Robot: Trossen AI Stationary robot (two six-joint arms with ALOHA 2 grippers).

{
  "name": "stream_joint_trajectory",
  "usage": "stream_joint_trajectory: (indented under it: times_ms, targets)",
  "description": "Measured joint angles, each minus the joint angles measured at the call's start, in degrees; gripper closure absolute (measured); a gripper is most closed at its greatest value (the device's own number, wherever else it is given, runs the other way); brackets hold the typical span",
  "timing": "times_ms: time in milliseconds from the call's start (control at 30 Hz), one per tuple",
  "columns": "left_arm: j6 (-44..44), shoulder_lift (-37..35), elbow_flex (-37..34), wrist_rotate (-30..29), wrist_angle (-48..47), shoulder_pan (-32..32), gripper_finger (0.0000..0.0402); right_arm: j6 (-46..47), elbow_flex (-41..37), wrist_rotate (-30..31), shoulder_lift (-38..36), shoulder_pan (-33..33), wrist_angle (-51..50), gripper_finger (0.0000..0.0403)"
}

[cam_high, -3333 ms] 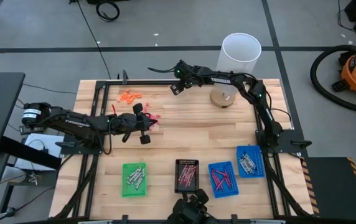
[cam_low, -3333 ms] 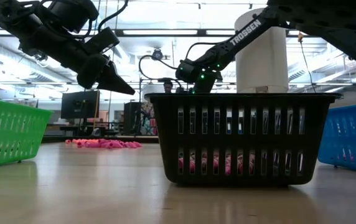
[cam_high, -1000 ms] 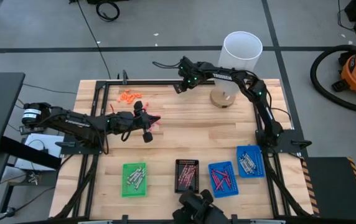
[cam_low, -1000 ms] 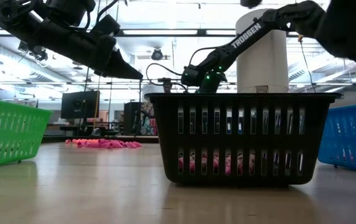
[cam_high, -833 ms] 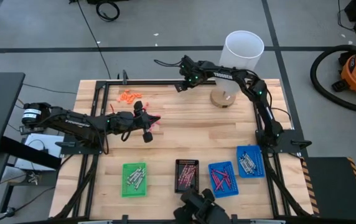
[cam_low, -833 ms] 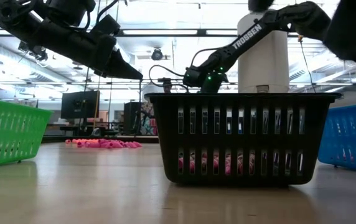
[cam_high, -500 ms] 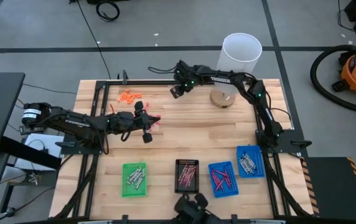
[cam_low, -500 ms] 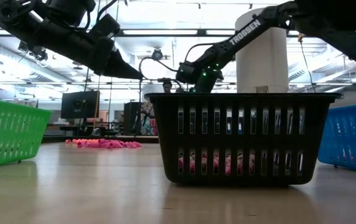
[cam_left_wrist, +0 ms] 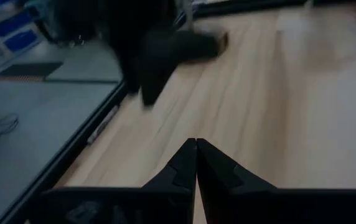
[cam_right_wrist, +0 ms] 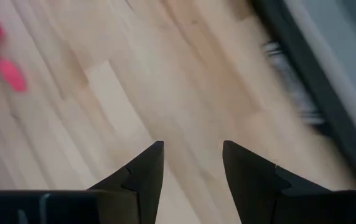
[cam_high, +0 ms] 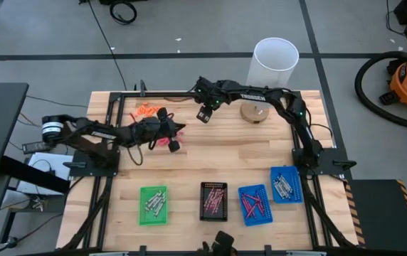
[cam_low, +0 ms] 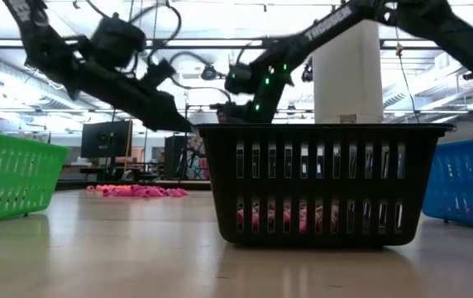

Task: Sort crayons
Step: Put the black crayon into the right blue bin

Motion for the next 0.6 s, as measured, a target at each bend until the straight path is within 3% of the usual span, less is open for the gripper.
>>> stream_joint_trajectory:
  times_ms: [167,267,400,600]
  targets:
    - [-1.4,5.7,3.0,3.6,-0.1,4.2,0.0384,-2.4,0.0,13.3,-4.6,3.5,-6.2,0.0229]
    - [-1.8,9.4,6.4,5.7,-1.9,6.0,0.0384,-1.2,-0.5,18.3,-7.1,4.6,-10.0,0.0229]
    - [-1.7,14.1,11.8,5.8,-5.3,7.8,0.0384,-0.6,-6.8,21.2,-12.1,5.7,-9.0,0.0230]
    - [-1.7,20.4,22.1,9.3,-15.9,10.9,0.0384,-0.3,-22.8,22.1,-22.6,6.9,3.1,0.0234]
